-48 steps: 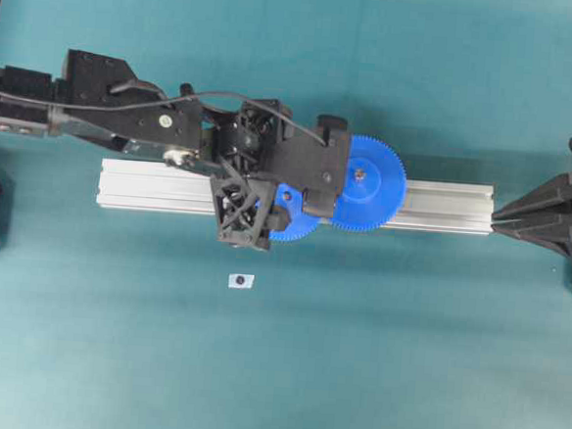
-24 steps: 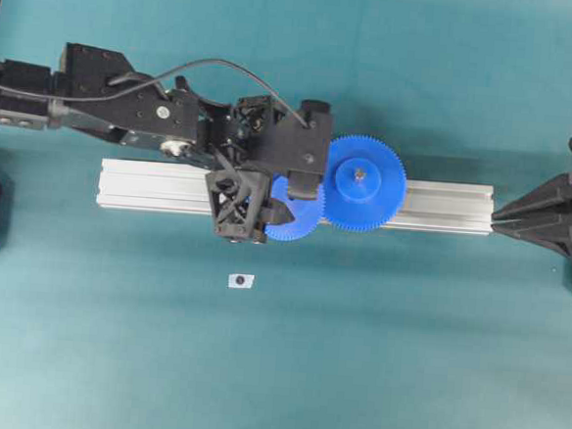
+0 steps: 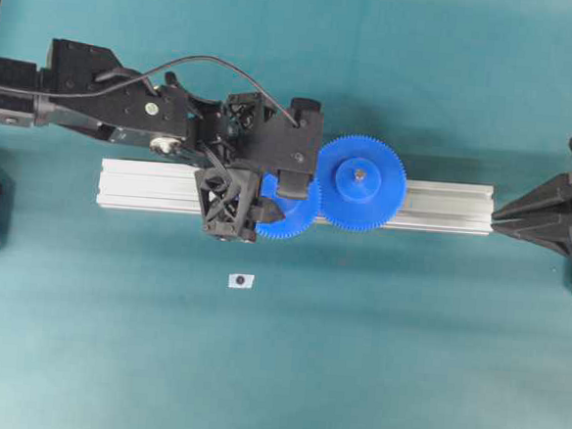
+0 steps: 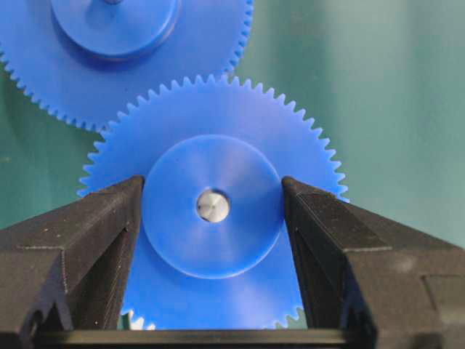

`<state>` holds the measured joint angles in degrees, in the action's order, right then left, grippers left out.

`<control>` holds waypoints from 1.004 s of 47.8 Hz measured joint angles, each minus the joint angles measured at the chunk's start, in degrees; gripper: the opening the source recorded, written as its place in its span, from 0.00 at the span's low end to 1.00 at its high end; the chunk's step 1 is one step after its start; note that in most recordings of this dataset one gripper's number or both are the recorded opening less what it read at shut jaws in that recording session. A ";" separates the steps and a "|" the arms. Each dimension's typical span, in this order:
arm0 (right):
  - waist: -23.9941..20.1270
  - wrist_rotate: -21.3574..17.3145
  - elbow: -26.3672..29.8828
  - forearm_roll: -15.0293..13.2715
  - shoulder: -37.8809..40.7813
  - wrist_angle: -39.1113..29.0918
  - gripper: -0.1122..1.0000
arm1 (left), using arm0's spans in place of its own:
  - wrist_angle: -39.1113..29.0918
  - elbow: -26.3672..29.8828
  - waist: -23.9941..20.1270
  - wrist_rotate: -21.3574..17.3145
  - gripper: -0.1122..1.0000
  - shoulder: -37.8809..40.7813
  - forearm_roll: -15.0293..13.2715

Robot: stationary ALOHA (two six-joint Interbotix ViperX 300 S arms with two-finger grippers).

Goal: Find the location of the shaft and insert the small gear.
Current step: 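Align the gear hole over the shaft and push it down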

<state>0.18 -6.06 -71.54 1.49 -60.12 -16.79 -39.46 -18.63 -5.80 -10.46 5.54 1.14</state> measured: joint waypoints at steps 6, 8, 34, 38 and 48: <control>0.00 0.00 0.00 0.00 0.00 0.00 0.29 | -0.35 -0.18 -0.18 -0.09 0.69 -0.09 -0.09; 0.00 0.00 0.00 0.00 0.00 0.00 0.29 | -0.79 -0.26 -0.35 -0.09 0.69 -0.18 0.00; 0.09 -0.09 -0.09 0.00 0.00 0.00 0.29 | -1.49 -0.53 -1.32 -0.79 0.69 -0.53 0.00; 0.09 0.00 -0.09 0.00 0.00 0.00 0.29 | -1.58 -0.53 -1.23 -0.70 0.69 -0.53 0.00; 0.09 0.00 -0.09 0.00 -0.09 0.00 0.29 | -1.41 -1.05 -1.32 -0.18 0.69 -0.70 -0.09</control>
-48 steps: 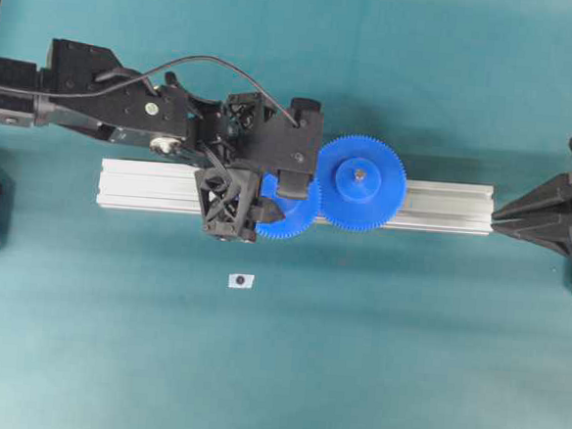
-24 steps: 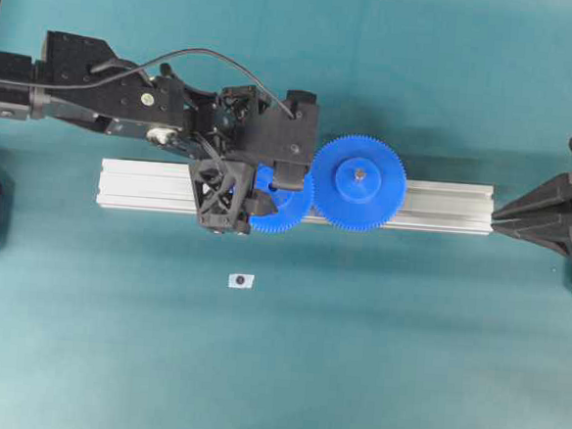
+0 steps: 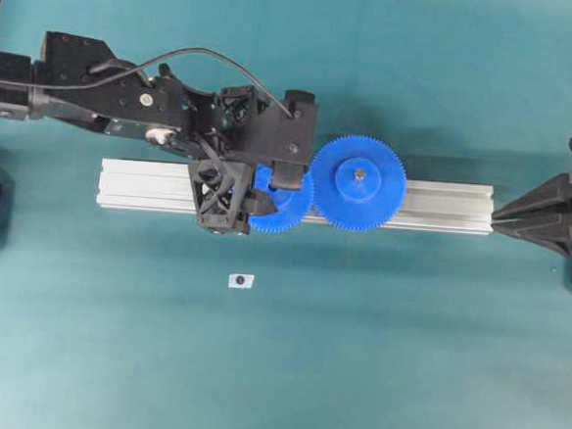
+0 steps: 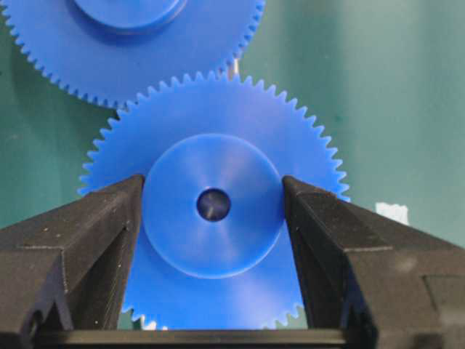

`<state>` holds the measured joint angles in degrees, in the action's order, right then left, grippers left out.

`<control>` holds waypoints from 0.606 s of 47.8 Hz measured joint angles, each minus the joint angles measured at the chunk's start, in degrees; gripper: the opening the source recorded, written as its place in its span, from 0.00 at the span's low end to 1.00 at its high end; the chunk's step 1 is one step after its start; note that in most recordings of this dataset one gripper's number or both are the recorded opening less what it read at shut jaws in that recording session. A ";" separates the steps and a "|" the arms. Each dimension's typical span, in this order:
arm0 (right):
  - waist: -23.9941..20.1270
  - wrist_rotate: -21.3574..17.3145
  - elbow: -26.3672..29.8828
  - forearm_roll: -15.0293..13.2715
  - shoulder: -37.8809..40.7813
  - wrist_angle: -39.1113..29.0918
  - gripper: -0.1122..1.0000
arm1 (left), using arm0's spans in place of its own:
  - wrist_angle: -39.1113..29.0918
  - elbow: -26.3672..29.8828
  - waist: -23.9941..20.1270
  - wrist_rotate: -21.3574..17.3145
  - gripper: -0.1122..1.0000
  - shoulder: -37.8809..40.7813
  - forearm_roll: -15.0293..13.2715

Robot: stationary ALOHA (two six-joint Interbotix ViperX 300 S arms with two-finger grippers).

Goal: Find the location of the shaft and insert the small gear.
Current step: 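Align the gear hole over the shaft and push it down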

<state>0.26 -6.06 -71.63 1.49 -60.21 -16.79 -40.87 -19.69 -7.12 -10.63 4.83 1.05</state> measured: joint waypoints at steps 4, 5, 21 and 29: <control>0.00 -0.09 0.00 0.00 0.00 0.09 0.29 | 0.09 -0.09 0.09 0.44 0.69 0.00 0.09; 0.00 0.00 0.00 0.00 0.09 0.00 0.29 | 0.09 -0.09 0.09 0.53 0.69 0.00 0.00; -0.09 0.00 0.00 0.00 0.00 0.00 0.29 | 0.35 -0.79 0.09 1.32 0.69 -0.26 0.00; 0.00 -0.18 0.00 0.00 0.09 0.09 0.29 | 0.44 -1.23 0.18 2.46 0.70 -0.35 0.00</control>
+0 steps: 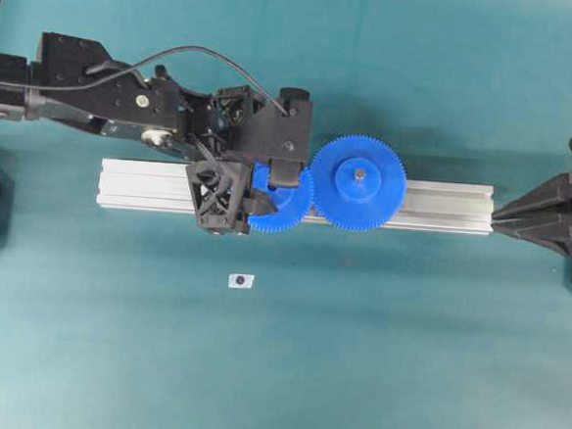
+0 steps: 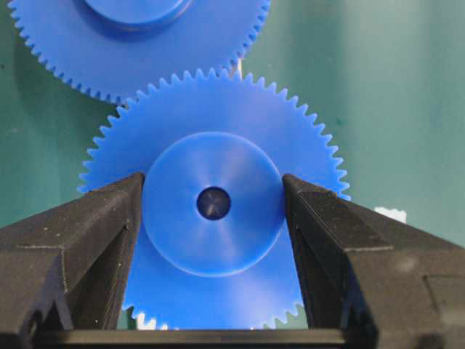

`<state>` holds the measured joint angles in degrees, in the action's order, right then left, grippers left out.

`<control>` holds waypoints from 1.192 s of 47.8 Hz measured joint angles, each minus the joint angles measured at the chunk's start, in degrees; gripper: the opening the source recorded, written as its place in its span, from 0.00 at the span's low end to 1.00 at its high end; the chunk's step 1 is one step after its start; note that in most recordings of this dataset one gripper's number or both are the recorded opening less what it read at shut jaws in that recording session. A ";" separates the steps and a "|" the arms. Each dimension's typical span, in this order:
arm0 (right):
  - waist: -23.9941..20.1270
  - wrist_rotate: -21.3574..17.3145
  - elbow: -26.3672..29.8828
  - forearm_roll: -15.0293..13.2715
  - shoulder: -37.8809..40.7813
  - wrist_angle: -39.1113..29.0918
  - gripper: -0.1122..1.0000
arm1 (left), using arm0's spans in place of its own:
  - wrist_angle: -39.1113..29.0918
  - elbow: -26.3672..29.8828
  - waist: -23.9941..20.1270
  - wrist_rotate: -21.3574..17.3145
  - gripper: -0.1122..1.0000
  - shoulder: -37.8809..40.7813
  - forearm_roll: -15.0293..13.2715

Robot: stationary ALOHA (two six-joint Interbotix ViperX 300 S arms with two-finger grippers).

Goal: Find the location of the shaft and insert the small gear.
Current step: 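Align the gear hole over the shaft and push it down, then open the left gripper and withdraw it to the left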

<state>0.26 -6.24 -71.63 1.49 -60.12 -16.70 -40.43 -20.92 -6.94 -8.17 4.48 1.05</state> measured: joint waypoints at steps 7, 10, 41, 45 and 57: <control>0.00 -0.97 0.00 0.00 -0.09 0.09 0.29 | 0.35 -1.93 0.09 2.46 0.80 0.79 0.09; 0.00 -1.32 -0.09 0.00 -0.09 0.09 0.29 | -0.18 -3.34 0.00 3.16 0.80 1.23 0.09; 0.00 -1.58 -0.18 0.00 -0.62 0.18 0.29 | 0.09 -2.64 1.05 3.60 0.79 -2.46 0.09; 0.00 -1.58 -0.18 0.00 -0.62 0.18 0.29 | 0.09 -2.64 1.14 3.78 0.79 -5.27 0.09; 0.00 -1.58 -0.26 0.00 -0.62 0.18 0.29 | 1.93 -3.52 1.23 5.45 0.79 -12.66 0.18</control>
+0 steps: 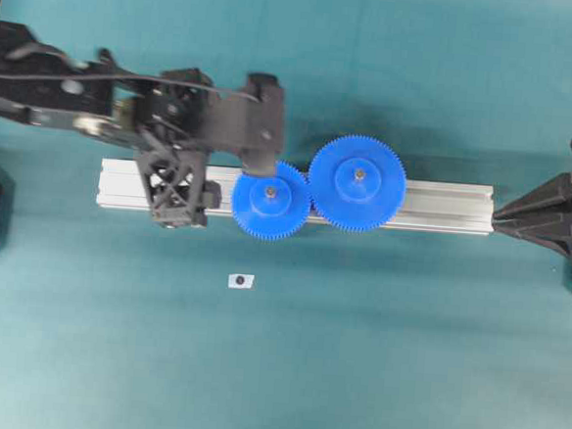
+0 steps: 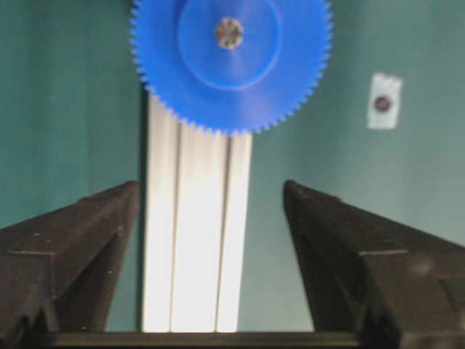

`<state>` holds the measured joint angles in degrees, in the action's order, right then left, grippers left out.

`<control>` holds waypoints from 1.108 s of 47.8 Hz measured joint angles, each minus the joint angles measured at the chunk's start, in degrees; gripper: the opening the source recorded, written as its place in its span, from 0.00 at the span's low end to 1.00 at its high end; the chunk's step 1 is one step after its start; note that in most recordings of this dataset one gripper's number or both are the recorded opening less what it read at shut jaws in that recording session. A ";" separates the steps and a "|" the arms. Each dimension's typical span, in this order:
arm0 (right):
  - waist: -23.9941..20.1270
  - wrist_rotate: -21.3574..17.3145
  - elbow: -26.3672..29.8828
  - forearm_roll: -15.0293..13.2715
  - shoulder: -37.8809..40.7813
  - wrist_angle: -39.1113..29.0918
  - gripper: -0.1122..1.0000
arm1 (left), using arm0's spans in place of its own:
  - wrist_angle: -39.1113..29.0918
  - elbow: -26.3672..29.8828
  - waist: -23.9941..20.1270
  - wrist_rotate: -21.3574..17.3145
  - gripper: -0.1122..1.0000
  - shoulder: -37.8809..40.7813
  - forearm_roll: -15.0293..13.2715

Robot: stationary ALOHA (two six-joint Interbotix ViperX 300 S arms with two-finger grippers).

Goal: Find the location of the shaft and insert the small gear.
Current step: 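Open the left gripper and withdraw it to the left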

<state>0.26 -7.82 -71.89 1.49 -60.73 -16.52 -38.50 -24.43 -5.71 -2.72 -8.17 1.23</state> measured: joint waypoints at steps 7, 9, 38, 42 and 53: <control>0.00 -0.09 0.00 0.00 -0.09 0.00 0.29 | 1.93 -0.53 0.44 0.70 0.79 -2.72 -0.09; -0.09 0.00 0.00 0.00 -0.09 0.00 0.29 | 2.37 -0.70 0.70 0.70 0.79 -3.34 0.00; 0.00 -0.09 -0.09 0.00 -0.79 0.09 0.29 | 23.20 -10.99 4.75 0.97 0.80 -11.51 -0.09; 0.00 -0.09 -0.09 0.00 -0.79 0.00 0.29 | 26.28 -12.92 4.92 0.97 0.79 -13.18 -0.09; 0.00 0.00 -0.26 0.00 -0.79 0.00 0.29 | 29.53 -16.17 6.50 0.97 0.79 -15.91 0.00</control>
<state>0.26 -7.82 -72.16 1.49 -61.52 -16.52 -8.96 -40.61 0.79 -1.76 -24.08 1.23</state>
